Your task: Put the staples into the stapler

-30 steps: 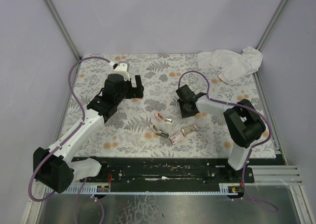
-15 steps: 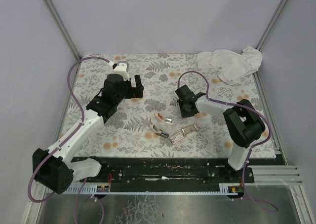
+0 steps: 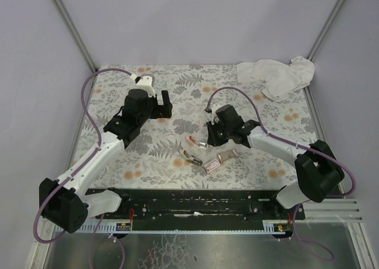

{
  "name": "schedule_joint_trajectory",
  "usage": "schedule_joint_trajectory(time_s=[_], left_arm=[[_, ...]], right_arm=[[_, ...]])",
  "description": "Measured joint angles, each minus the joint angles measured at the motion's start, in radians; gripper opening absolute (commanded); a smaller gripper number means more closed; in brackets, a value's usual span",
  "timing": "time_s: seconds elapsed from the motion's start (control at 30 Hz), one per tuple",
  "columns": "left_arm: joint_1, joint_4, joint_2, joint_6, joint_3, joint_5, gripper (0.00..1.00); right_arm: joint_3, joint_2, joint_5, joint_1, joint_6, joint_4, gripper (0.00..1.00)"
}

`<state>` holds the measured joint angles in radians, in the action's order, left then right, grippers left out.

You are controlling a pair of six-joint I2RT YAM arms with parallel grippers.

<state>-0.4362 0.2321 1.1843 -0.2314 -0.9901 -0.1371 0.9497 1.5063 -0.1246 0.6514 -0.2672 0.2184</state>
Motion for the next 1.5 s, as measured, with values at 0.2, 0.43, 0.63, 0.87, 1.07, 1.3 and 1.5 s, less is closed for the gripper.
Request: schedule_joint_trajectory(time_s=[0.2, 0.43, 0.63, 0.87, 1.07, 1.3, 1.5], left_arm=[[0.0, 0.0, 0.0, 0.0, 0.0, 0.0, 1.0], [0.0, 0.0, 0.0, 0.0, 0.0, 0.0, 1.0], [0.0, 0.0, 0.0, 0.0, 0.0, -0.001, 1.0], [0.0, 0.0, 0.0, 0.0, 0.0, -0.001, 1.0], [0.0, 0.0, 0.0, 0.0, 0.0, -0.001, 1.0], [0.0, 0.0, 0.0, 0.0, 0.0, -0.001, 1.0], [0.0, 0.0, 0.0, 0.0, 0.0, -0.001, 1.0]], right_arm=[[-0.073, -0.002, -0.077, 0.111, 0.054, -0.033, 0.21], [-0.09, 0.006, -0.076, 0.199, 0.118, -0.063, 0.21], [-0.087, 0.072, -0.068, 0.234, 0.175, -0.08, 0.2], [-0.062, 0.094, -0.051, 0.25, 0.209, -0.079, 0.19], [-0.029, 0.1, -0.049, 0.252, 0.23, -0.079, 0.19], [-0.014, 0.111, -0.041, 0.253, 0.241, -0.077, 0.18], [-0.014, 0.122, -0.018, 0.253, 0.241, -0.074, 0.18]])
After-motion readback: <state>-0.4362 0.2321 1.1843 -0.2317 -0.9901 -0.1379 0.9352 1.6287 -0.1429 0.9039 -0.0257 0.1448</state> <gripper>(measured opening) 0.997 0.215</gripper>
